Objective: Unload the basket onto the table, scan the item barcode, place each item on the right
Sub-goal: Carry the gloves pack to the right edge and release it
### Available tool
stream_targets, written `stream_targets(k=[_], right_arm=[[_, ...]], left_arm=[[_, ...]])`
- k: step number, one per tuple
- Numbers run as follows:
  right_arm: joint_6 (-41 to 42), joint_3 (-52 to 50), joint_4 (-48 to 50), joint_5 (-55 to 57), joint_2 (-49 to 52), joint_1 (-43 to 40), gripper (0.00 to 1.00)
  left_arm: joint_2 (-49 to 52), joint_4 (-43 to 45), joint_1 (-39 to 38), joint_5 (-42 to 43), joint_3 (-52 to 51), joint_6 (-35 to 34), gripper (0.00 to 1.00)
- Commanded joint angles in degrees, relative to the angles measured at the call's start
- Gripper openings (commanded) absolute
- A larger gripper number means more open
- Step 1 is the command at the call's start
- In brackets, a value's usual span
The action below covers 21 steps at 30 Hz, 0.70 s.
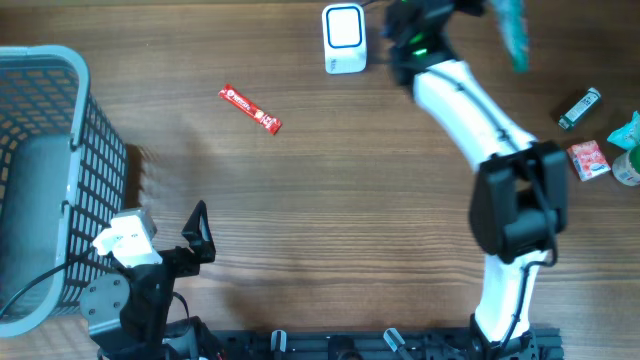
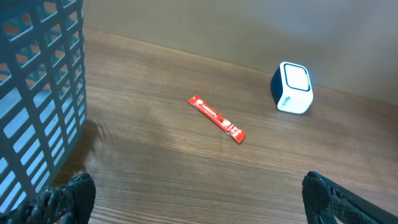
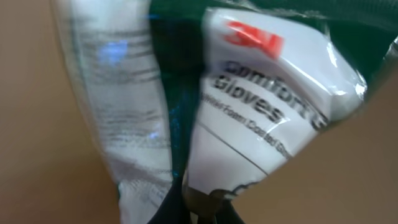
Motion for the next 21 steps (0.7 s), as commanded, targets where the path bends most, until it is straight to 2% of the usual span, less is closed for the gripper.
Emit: stream_targets(k=[1,2,3,5,8,11,13,14,17,18,21], right_arm=[[10.38,-2.99,-22.53,1.99,0.5,-7.8,0.04],[15.08,-3.21,-30.64,-0.17,0.61,-9.31,0.04],[23.19,-3.32,-47.12,-8.26,0.61,-11.76,0.04],[35.93,-3.32,-62.4,-21.92,0.61,-15.08,0.04],[43.71,-3.39,-70.25,-35.26,0.63,-19.78,0.04],[52.15,-3.43,-74.16,-49.2,0.63,-26.67,0.06],[56.22,-3.43,-75.36,-51.45,0.63,-31.06,0.13],[56.54,-3.41,-75.87,-51.43,0.63,-32.79,0.27],[56.5,-3.19,-77.57,-51.3,-0.74,-35.28,0.87],[56.5,-3.17,-77.53,-51.34,-2.36,-35.06,1.0],[53.64,-1.33,-76.7,-61.11,-8.31,-31.98,1.0]], left_arm=[[-0.31,0.13,0.37,-0.33,-0.04,-0.59,1.0],[-0.31,0.13,0.37,-0.33,-0.04,-0.59,1.0],[-0.31,0.13,0.37,-0.33,-0.04,-0.59,1.0],[-0.31,0.13,0.37,-0.33,-0.04,-0.59,1.0],[-0.31,0.13,0.37,-0.33,-0.04,-0.59,1.0],[-0.31,0.13,0.37,-0.31,-0.04,-0.59,1.0],[-0.31,0.15,0.37,-0.33,-0.04,-0.59,1.0],[-0.31,0.15,0.37,-0.33,-0.04,-0.61,1.0],[-0.31,0.13,0.37,-0.33,-0.04,-0.61,1.0],[-0.31,0.13,0.37,-0.33,-0.04,-0.59,1.0],[-0.31,0.13,0.37,-0.33,-0.04,-0.61,1.0]])
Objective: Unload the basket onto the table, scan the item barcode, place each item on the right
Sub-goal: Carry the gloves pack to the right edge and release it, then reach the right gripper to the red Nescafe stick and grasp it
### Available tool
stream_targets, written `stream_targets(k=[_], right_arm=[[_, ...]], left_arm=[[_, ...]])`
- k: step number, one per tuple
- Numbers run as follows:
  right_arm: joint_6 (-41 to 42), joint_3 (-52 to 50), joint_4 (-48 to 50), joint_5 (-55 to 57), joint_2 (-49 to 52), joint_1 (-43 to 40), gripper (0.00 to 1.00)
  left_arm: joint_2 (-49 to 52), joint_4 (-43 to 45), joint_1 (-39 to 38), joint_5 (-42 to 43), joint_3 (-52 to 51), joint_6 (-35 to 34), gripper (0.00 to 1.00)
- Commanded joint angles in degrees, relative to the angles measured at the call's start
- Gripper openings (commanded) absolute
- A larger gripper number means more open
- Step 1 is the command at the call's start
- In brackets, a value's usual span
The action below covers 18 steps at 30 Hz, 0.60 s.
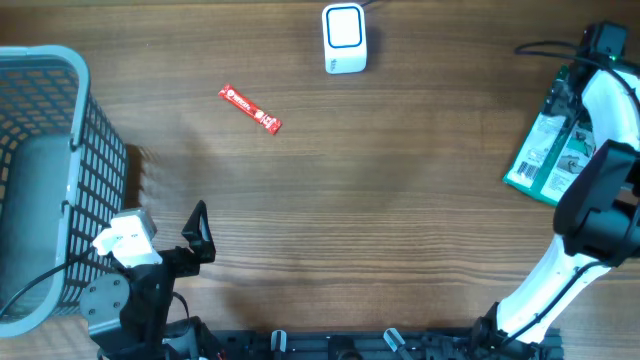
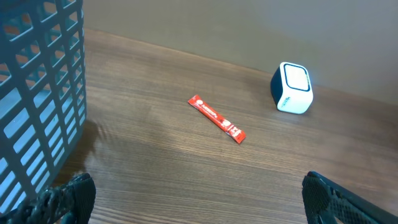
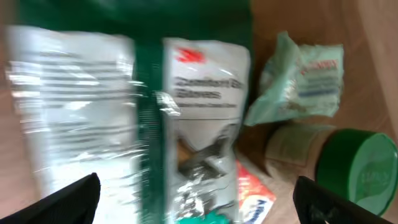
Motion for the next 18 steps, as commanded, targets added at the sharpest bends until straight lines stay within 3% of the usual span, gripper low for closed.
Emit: stream_targets(k=[1,5,11,13,18], right_arm=[[-2.64,2.91,0.48,-22.53,-10.4,5.31,1.0],[-3.02,2.86,-1.2,-56.24,-14.6,15.45,1.0],[-13.55,0.98,4.66,-51.1,-9.81,41.77,1.0],[-13.51,0.98,12.31,-45.59,-5.35,47.87,1.0],[-7.21,0.98,38.12,-48.78,7.98,53.48,1.0]], left_arm=[[-0.31,0.15,0.37,-0.33,-0.04,-0.59,1.0],[-0.31,0.15,0.37,-0.33,-0.04,-0.59,1.0],[-0.31,0.15,0.37,-0.31,-0.04,-0.59,1.0],[-0.31,0.15,0.37,-0.33,-0.04,-0.61,1.0],[-0.31,0.15,0.37,-0.33,-0.04,-0.59,1.0]])
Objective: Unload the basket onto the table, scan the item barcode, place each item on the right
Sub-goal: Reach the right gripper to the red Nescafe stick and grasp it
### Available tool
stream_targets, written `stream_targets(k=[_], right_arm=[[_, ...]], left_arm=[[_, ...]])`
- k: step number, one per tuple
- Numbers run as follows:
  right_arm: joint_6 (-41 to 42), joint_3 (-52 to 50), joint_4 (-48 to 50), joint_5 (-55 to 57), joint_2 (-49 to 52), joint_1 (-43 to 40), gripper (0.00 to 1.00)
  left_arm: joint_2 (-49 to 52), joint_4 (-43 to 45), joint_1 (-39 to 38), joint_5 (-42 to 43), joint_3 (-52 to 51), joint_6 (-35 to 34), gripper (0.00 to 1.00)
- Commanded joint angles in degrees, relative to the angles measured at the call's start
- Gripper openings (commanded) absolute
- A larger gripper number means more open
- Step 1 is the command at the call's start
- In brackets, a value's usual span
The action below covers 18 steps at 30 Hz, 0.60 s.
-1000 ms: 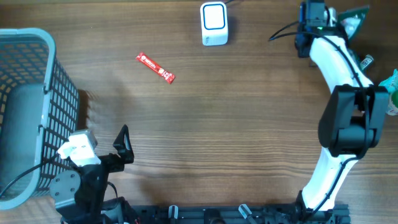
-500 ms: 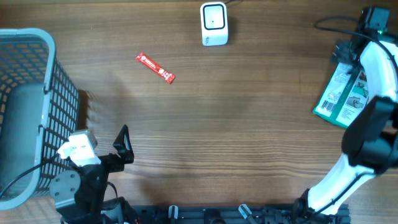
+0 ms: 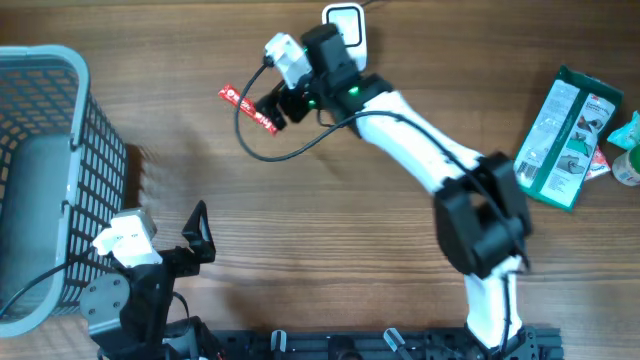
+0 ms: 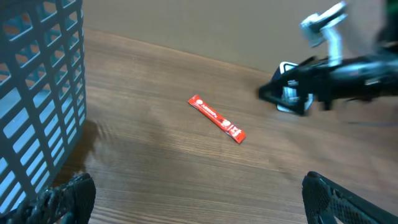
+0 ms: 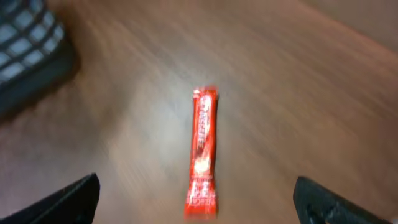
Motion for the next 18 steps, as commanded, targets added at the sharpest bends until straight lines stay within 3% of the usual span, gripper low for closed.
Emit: stream_targets(k=[1,9,18], right_arm=[[5.9,0.02,9.42,-3.04,6.6,1.77,1.0],[12.02,2.03,23.45,5.07,14.93,4.81,1.0],[13.88,3.56,21.16,10.78,21.84,4.81,1.0]], left_arm=[[-0.31,0.15,0.37,-0.33,-0.04,-0.59,1.0],[-0.31,0.15,0.37,-0.31,-0.04,-0.59,1.0],[-0.31,0.15,0.37,-0.33,-0.04,-0.59,1.0]])
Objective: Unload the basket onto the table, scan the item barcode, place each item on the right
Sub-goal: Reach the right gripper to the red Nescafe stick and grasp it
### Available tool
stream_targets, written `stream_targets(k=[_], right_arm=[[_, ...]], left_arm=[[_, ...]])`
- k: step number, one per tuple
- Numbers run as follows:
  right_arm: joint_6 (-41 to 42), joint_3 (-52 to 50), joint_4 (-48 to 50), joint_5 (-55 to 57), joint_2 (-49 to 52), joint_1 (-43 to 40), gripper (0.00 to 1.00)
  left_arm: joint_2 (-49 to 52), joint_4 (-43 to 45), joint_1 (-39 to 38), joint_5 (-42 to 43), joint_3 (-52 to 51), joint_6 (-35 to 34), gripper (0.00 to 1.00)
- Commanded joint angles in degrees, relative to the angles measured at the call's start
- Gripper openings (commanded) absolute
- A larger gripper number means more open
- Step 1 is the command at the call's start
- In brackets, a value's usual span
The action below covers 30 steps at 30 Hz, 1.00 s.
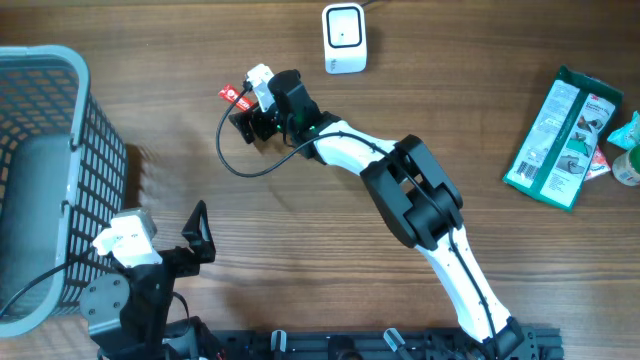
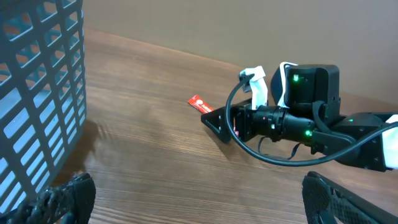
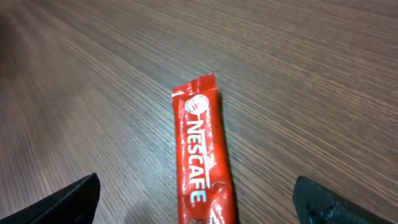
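A red Nescafe stick (image 3: 202, 158) lies flat on the wood table, its far tip showing in the overhead view (image 1: 235, 94). My right gripper (image 3: 199, 205) is open and low over it, one fingertip on each side of the stick's near end, apart from it. From above, the right gripper (image 1: 247, 120) sits just below and right of the stick. The white scanner (image 1: 343, 38) stands at the far edge. My left gripper (image 2: 199, 202) is open and holds nothing, parked near the front left (image 1: 197, 235).
A grey mesh basket (image 1: 45, 180) fills the left side. A green and white glove package (image 1: 562, 138) lies at the right, beside a mint packet (image 1: 627, 128) and a green-lidded tub (image 1: 629, 168). The right arm's cable loops near the stick.
My right gripper was open and higher above the red stick. Now it is lower and closer, with the stick's near end between its open fingers. The left arm is unchanged.
My right gripper first held the glove package up near the scanner. Then it stood open over that package at the right side of the table, where the package still lies. It was then above the red stick, and now sits low over it.
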Motion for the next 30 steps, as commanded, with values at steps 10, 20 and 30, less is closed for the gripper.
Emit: stream_targets(k=[10,20,30], right_arm=[[-9.46,1.27,-18.97,7.17,3.19,0.24,0.17],[2.84,1.27,-56.52,9.31,-7.15,-0.2,0.04],[10.05,1.27,-70.66,8.31,-14.29,-0.15,0.86]], left_arm=[[-0.31,0.15,0.37,-0.33,-0.04,-0.59,1.0],[-0.31,0.15,0.37,-0.33,-0.04,-0.59,1.0],[-0.31,0.15,0.37,-0.33,-0.04,-0.61,1.0]])
